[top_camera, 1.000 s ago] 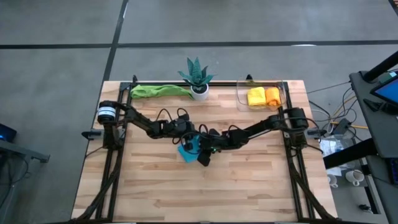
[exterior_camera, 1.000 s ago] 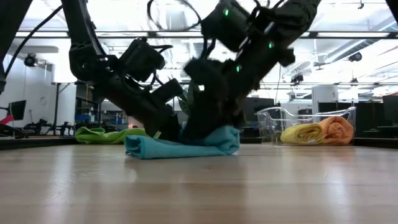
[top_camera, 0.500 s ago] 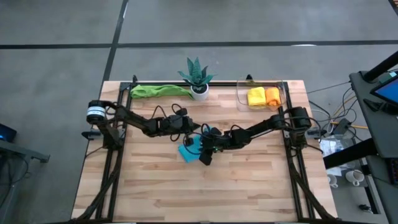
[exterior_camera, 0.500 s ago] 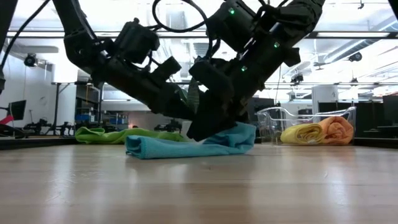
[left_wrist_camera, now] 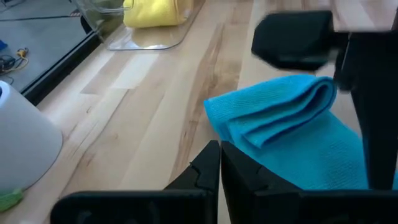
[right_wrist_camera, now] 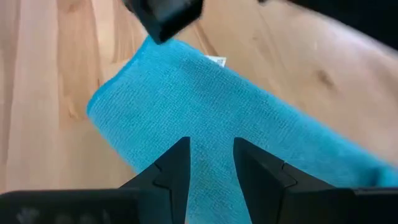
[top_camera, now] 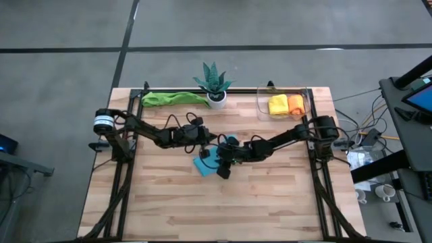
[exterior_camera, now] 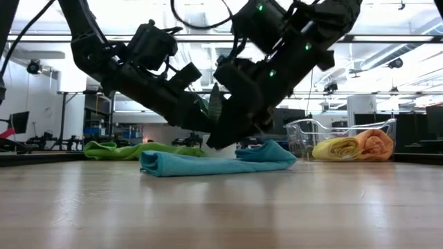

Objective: Roll microfiber towels into tight, uniform cylinder then place into a basket
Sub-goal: Roll the blue microfiber cloth

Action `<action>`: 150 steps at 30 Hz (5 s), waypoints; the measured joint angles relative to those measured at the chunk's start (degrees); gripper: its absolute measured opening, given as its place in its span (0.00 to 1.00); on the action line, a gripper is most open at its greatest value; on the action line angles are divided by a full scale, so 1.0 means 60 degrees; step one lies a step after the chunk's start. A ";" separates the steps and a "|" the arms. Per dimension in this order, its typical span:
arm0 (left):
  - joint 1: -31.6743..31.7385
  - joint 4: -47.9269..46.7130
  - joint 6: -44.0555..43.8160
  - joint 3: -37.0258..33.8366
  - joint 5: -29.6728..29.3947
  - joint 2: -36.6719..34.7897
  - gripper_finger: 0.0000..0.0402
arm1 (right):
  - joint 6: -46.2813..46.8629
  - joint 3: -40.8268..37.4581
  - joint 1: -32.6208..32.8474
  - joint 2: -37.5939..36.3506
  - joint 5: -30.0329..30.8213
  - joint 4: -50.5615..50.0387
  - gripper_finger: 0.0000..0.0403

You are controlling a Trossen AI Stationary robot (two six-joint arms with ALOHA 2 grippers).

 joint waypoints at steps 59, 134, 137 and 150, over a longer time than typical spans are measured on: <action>-0.0750 -0.1184 -0.0160 0.3155 0.2212 0.3410 0.00 | 0.3664 -0.5072 -0.1015 -0.2987 0.0686 0.2436 0.36; -0.0969 -0.1689 -0.1676 0.1446 0.1465 0.0649 0.00 | 0.1744 0.1197 -0.0168 -0.0362 0.3518 -0.8035 0.02; -0.0973 -0.1636 -0.1846 0.1457 0.1956 0.0954 0.00 | 0.1707 0.1754 -0.0146 0.0090 0.3751 -0.8711 0.02; -0.0805 -0.1403 -0.1942 0.1636 0.2145 0.1938 0.00 | 0.1304 0.3128 0.0375 0.1235 0.3767 -0.9273 0.02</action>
